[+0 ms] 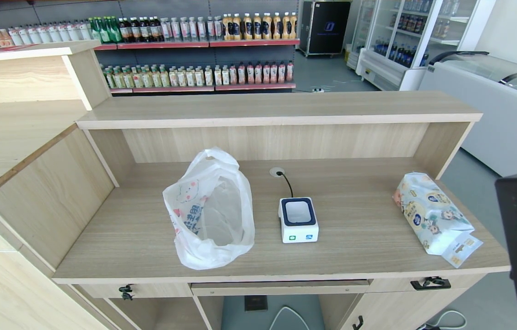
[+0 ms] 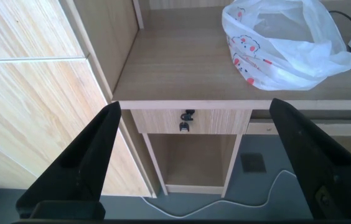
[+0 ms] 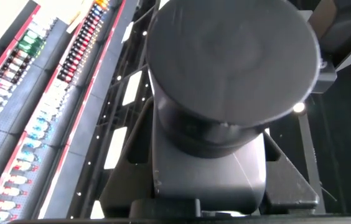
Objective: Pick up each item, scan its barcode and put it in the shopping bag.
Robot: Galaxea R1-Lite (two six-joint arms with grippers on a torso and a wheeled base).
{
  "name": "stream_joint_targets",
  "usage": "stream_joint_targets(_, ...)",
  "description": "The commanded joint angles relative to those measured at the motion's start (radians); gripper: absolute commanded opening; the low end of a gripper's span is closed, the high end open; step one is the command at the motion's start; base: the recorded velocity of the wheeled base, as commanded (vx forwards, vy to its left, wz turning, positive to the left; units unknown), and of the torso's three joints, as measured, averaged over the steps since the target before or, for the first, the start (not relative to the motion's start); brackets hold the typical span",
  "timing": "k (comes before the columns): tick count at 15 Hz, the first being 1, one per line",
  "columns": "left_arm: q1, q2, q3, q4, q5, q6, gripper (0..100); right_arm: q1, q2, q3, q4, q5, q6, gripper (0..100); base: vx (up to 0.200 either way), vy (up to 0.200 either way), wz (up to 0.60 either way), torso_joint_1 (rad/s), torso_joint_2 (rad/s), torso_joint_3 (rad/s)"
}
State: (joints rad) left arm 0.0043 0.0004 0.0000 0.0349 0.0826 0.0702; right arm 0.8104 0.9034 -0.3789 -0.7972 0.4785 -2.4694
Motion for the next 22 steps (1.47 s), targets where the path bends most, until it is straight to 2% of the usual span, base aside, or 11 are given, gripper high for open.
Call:
stream_joint_targets(1,0.0,0.0,0.0,0.0,-0.001,0.0,100,0.003,0.002,0.0,0.0,0.0,0.0,0,0.0,0.0,0.0,0.0,0.0,0.0)
stream_joint_targets(4,0.0,0.0,0.0,0.0,0.0,0.0,100,0.0,0.002,-0.008,-0.002,-0.003,0.02,0,0.0,0.0,0.0,0.0,0.0,0.0)
stream_joint_targets(6,0.0,0.0,0.0,0.0,0.0,0.0,100,-0.023,0.015,-0.048,-0.011,-0.064,0.164,0,0.0,0.0,0.0,0.0,0.0,0.0)
stream_joint_targets(9,0.0,0.0,0.0,0.0,0.0,0.0,100,-0.089,0.077,-0.084,0.024,-0.46,0.747,0,0.0,0.0,0.0,0.0,0.0,0.0)
stream_joint_targets(11,0.0,0.0,0.0,0.0,0.0,0.0,100,-0.131,0.083,-0.094,0.176,-0.557,1.109,0,0.0,0.0,0.0,0.0,0.0,0.0)
stream_joint_targets(12,0.0,0.0,0.0,0.0,0.0,0.0,100,-0.168,0.08,-0.115,0.21,-0.581,1.185,0,0.0,0.0,0.0,0.0,0.0,0.0)
stream_joint_targets(14,0.0,0.001,0.0,0.0,0.0,0.0,100,-0.29,0.094,-0.222,0.291,-0.704,1.388,0,0.0,0.0,0.0,0.0,0.0,0.0)
stream_joint_targets(15,0.0,0.001,0.0,0.0,0.0,0.0,100,-0.364,0.132,-0.296,0.357,-0.738,1.56,0,0.0,0.0,0.0,0.0,0.0,0.0)
stream_joint_targets(17,0.0,0.0,0.0,0.0,0.0,0.0,100,-0.508,0.13,-0.304,0.408,-0.738,1.799,0,0.0,0.0,0.0,0.0,0.0,0.0)
stream_joint_targets(20,0.0,0.0,0.0,0.0,0.0,0.0,100,-0.651,0.132,-0.333,0.57,-0.738,2.071,0,0.0,0.0,0.0,0.0,0.0,0.0)
stream_joint_targets(22,0.0,0.0,0.0,0.0,0.0,0.0,100,-0.718,0.164,-0.371,0.662,-0.716,2.126,0,0.0,0.0,0.0,0.0,0.0,0.0)
